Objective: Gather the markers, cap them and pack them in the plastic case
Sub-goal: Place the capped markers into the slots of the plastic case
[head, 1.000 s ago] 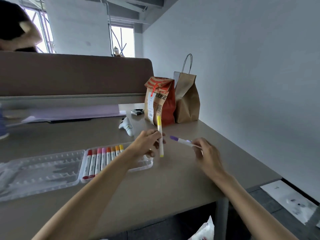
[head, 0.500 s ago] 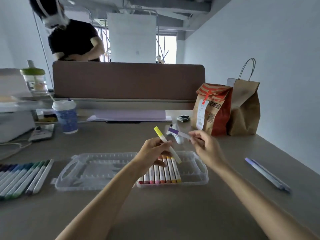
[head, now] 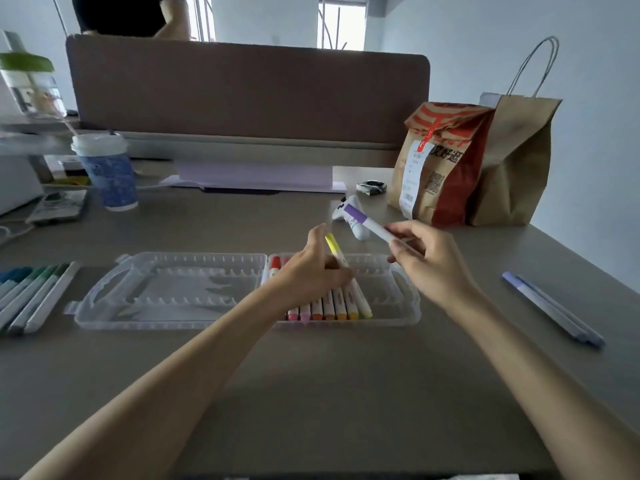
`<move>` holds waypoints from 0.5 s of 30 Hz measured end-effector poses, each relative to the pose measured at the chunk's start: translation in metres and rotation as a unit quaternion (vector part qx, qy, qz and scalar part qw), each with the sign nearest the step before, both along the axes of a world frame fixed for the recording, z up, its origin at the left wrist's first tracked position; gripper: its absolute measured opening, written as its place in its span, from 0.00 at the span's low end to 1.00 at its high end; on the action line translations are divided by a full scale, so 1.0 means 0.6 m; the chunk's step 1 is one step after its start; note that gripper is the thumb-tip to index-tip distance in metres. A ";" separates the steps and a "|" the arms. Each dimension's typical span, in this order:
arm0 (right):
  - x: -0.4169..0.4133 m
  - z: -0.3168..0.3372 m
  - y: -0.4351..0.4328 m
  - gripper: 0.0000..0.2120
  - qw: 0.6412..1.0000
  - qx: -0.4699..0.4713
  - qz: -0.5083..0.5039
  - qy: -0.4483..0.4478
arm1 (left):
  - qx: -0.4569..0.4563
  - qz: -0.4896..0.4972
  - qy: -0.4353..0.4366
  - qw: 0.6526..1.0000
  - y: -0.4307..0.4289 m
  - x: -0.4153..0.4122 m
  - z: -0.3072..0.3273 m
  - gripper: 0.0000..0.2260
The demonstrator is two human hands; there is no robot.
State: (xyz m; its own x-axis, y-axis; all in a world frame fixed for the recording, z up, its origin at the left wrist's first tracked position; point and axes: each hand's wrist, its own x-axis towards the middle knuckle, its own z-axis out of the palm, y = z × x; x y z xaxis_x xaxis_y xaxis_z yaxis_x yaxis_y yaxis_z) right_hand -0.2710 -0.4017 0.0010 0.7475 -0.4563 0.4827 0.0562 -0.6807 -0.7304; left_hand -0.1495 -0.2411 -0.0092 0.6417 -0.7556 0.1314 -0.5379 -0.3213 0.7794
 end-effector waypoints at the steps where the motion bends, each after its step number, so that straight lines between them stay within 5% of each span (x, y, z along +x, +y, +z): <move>1: 0.000 0.000 0.002 0.13 1.000 0.003 0.000 0.000 | 0.012 0.002 -0.012 1.000 -0.001 0.003 0.000 0.33; 15: 0.002 0.000 0.014 0.09 0.992 0.118 0.029 0.039 | 0.137 -0.044 -0.108 0.984 -0.027 0.010 0.002 0.33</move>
